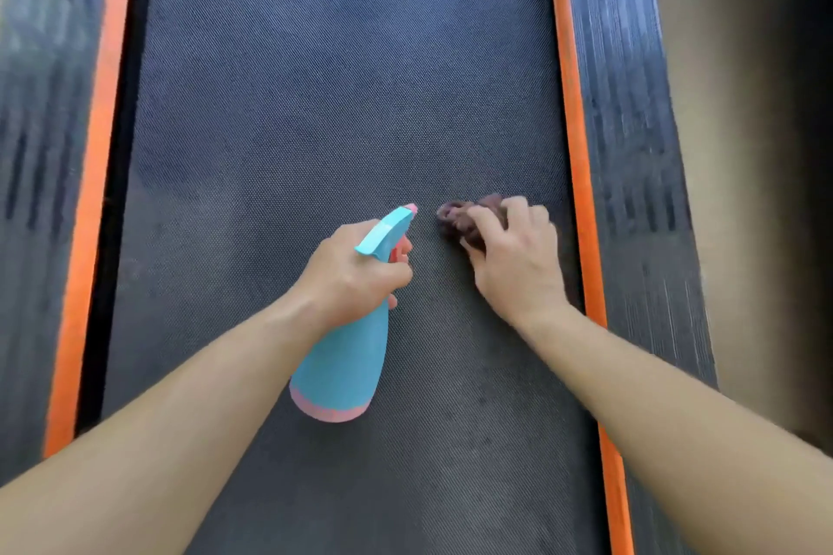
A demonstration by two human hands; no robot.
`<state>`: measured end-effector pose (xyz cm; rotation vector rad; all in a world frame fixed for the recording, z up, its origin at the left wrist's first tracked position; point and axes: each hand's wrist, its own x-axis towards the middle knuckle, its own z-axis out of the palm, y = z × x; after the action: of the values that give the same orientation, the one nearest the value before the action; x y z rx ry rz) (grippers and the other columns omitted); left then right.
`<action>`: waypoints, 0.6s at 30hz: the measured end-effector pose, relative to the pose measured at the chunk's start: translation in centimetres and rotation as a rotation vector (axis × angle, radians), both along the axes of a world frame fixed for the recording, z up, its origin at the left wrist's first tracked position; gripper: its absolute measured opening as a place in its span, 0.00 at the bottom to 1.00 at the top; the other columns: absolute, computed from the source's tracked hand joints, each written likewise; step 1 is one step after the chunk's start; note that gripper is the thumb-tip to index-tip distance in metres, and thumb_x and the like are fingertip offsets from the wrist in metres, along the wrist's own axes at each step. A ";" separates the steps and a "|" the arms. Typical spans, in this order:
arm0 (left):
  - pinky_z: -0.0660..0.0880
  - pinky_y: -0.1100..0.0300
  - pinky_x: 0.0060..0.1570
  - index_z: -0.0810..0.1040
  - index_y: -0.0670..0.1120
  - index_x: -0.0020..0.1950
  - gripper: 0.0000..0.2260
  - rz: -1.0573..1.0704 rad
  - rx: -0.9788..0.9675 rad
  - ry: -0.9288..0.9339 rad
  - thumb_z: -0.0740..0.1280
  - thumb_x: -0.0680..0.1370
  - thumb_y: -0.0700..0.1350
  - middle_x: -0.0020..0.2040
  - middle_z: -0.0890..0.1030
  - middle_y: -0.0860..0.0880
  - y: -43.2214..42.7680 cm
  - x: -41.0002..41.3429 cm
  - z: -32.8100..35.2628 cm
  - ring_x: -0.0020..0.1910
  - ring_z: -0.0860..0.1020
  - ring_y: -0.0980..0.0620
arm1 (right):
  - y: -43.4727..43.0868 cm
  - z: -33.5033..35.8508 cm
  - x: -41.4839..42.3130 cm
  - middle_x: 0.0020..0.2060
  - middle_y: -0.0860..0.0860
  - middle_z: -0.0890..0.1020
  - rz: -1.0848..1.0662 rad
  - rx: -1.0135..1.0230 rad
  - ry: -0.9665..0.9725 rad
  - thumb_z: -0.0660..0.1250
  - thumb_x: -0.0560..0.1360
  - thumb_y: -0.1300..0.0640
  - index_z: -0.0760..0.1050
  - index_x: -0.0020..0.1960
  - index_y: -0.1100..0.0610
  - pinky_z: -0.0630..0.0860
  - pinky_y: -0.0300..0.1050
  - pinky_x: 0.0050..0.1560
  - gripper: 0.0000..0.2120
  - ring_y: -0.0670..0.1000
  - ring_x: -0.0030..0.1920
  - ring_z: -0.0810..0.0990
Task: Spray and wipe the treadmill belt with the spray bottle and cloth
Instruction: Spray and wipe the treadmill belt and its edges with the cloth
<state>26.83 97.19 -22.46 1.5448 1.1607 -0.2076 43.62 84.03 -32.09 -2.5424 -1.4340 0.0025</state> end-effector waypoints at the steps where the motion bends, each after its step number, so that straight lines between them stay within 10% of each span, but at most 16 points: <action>1: 0.85 0.49 0.52 0.83 0.48 0.46 0.07 -0.003 0.000 0.005 0.71 0.69 0.42 0.53 0.86 0.48 0.1 0.0 0.2 0.35 0.87 0.46 | -1.9 0.2 -1.5 0.51 0.58 0.75 0.072 -0.015 0.034 0.69 0.74 0.48 0.78 0.59 0.52 0.73 0.55 0.42 0.16 0.61 0.46 0.73; 6: 0.85 0.49 0.53 0.84 0.47 0.54 0.18 -0.017 -0.011 0.008 0.69 0.65 0.46 0.50 0.86 0.50 0.2 0.2 1.2 0.33 0.86 0.47 | -2.6 1.0 0.3 0.53 0.58 0.77 0.436 -0.050 0.009 0.66 0.74 0.51 0.78 0.61 0.51 0.76 0.58 0.42 0.16 0.61 0.45 0.73; 12: 0.85 0.51 0.50 0.84 0.46 0.52 0.13 0.034 0.003 0.013 0.70 0.68 0.44 0.50 0.86 0.47 -0.1 -0.3 0.4 0.33 0.86 0.46 | 4.3 0.5 1.5 0.55 0.60 0.74 -0.115 -0.002 0.062 0.67 0.77 0.47 0.77 0.60 0.51 0.75 0.57 0.50 0.13 0.64 0.49 0.74; 18: 0.83 0.57 0.45 0.84 0.46 0.52 0.11 0.027 -0.015 0.041 0.71 0.71 0.40 0.50 0.87 0.45 -1.2 -1.4 1.0 0.32 0.86 0.47 | -5.8 0.5 -7.0 0.51 0.58 0.75 0.459 -0.051 0.163 0.67 0.72 0.54 0.75 0.60 0.52 0.74 0.56 0.41 0.17 0.59 0.44 0.71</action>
<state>25.41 96.01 -21.46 1.5166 1.2089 -0.2303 36.61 78.22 -31.56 -2.1317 -1.9270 0.3151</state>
